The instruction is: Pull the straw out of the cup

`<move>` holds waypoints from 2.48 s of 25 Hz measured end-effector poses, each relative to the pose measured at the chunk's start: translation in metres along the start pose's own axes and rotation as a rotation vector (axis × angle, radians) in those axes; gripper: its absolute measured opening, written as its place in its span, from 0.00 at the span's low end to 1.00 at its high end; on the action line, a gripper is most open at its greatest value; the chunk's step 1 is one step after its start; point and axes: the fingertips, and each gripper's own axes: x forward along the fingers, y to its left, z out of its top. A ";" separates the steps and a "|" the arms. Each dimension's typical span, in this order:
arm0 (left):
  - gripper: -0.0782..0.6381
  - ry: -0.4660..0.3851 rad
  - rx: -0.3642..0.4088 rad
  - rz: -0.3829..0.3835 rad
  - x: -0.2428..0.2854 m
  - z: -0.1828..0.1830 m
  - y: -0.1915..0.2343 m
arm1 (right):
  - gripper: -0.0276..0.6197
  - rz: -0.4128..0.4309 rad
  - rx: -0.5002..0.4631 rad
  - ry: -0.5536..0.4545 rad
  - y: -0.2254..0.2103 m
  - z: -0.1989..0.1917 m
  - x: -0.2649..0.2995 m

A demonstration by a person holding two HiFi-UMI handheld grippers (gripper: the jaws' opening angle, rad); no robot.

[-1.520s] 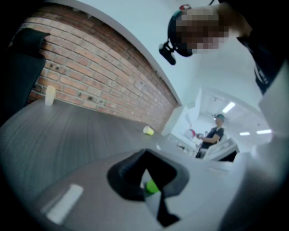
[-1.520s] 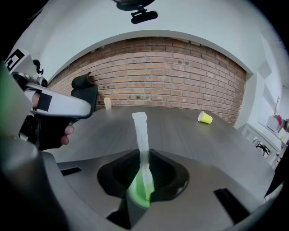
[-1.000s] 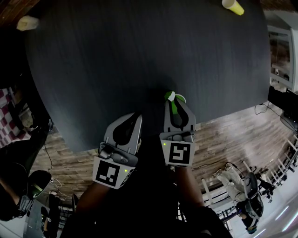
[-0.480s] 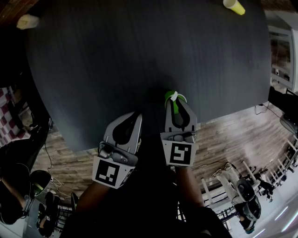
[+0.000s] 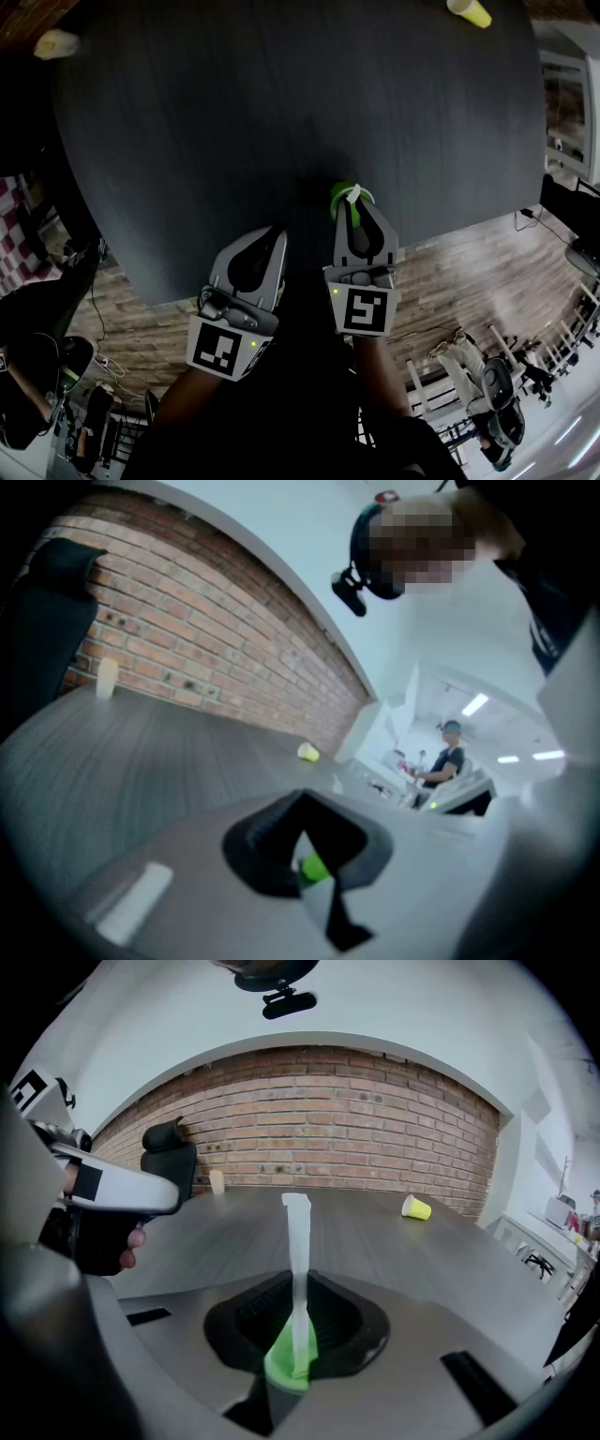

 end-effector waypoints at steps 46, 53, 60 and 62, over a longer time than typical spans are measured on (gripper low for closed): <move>0.12 -0.084 0.056 -0.047 -0.031 0.042 -0.041 | 0.11 -0.026 0.021 -0.129 0.004 0.044 -0.049; 0.12 -0.102 0.063 -0.066 -0.038 0.056 -0.053 | 0.11 -0.031 0.022 -0.168 0.006 0.062 -0.064; 0.12 -0.117 0.094 -0.090 -0.050 0.070 -0.069 | 0.11 -0.037 0.020 -0.196 0.008 0.077 -0.089; 0.12 -0.128 0.101 -0.099 -0.053 0.074 -0.073 | 0.11 -0.040 0.013 -0.201 0.009 0.081 -0.095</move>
